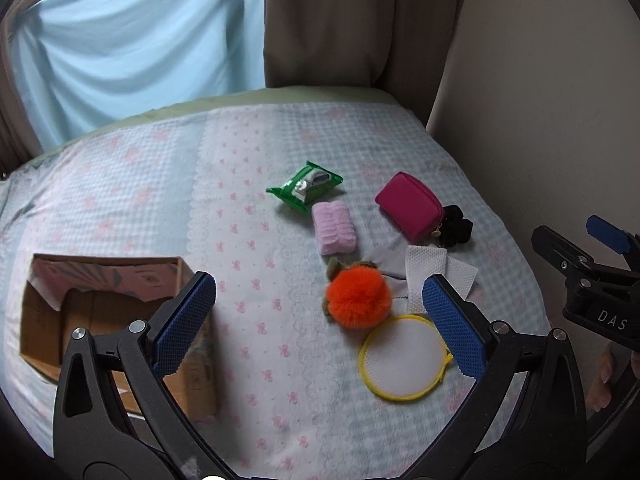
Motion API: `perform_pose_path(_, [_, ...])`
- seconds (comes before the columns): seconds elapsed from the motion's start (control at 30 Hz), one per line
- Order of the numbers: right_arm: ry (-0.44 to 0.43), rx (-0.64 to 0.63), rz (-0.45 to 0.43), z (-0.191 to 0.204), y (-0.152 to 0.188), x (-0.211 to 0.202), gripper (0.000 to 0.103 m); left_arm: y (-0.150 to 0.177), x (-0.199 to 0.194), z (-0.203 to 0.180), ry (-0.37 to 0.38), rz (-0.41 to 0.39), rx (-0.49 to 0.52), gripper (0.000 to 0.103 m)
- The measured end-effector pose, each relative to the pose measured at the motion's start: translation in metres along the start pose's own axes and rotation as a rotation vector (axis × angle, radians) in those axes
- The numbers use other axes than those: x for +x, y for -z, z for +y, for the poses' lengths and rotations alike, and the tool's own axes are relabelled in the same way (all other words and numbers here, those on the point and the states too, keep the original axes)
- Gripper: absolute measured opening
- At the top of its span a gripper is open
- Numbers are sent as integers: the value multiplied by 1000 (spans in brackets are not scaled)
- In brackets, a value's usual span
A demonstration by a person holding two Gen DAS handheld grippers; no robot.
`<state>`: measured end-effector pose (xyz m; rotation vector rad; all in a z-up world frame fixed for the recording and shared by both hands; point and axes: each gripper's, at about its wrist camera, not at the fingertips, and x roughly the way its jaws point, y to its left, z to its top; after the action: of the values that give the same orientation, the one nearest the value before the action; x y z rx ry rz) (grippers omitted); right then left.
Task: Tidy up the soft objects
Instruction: 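Grasp the orange pompom with the left tool while the right tool grasps the white wipes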
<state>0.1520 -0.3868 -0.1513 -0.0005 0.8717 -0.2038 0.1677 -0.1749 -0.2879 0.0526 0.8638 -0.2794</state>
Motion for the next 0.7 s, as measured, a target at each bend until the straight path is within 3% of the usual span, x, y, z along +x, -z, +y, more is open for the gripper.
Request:
perform_pose_path(0.27, [-85, 110, 114, -17, 51, 114, 103, 32, 96, -21, 24, 4, -16, 102])
perform_pose_path(0.53, [-111, 217, 159, -10, 89, 185, 99, 53, 143, -8, 97, 25, -86, 98])
perform_pose_path(0.6, [-114, 224, 154, -8, 95, 193, 96, 57, 150, -11, 110, 43, -70, 92])
perform_pose_path(0.7, [-107, 211, 155, -2, 101, 200, 80, 60, 160, -16, 136, 70, -38, 76])
